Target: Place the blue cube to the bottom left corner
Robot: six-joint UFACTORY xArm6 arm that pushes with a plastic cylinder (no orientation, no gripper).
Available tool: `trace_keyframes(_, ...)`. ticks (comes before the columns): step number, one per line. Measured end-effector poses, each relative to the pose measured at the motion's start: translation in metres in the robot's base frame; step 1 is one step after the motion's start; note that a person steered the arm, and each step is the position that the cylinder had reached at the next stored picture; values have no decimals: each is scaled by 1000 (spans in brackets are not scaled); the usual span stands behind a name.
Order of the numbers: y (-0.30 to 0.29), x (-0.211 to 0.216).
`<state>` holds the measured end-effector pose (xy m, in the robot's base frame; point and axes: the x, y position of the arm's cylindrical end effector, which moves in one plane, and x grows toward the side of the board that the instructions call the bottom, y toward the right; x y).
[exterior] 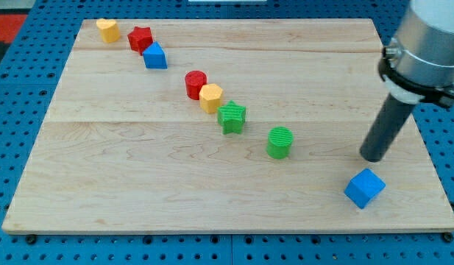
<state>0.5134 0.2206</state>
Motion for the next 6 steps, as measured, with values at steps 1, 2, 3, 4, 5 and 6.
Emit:
trace_keyframes(1, 12, 47)
trace_keyframes(2, -64, 39)
trace_keyframes(3, -103, 39)
trace_keyframes(4, -37, 36)
trace_keyframes(5, -41, 94)
trace_keyframes(6, -121, 70)
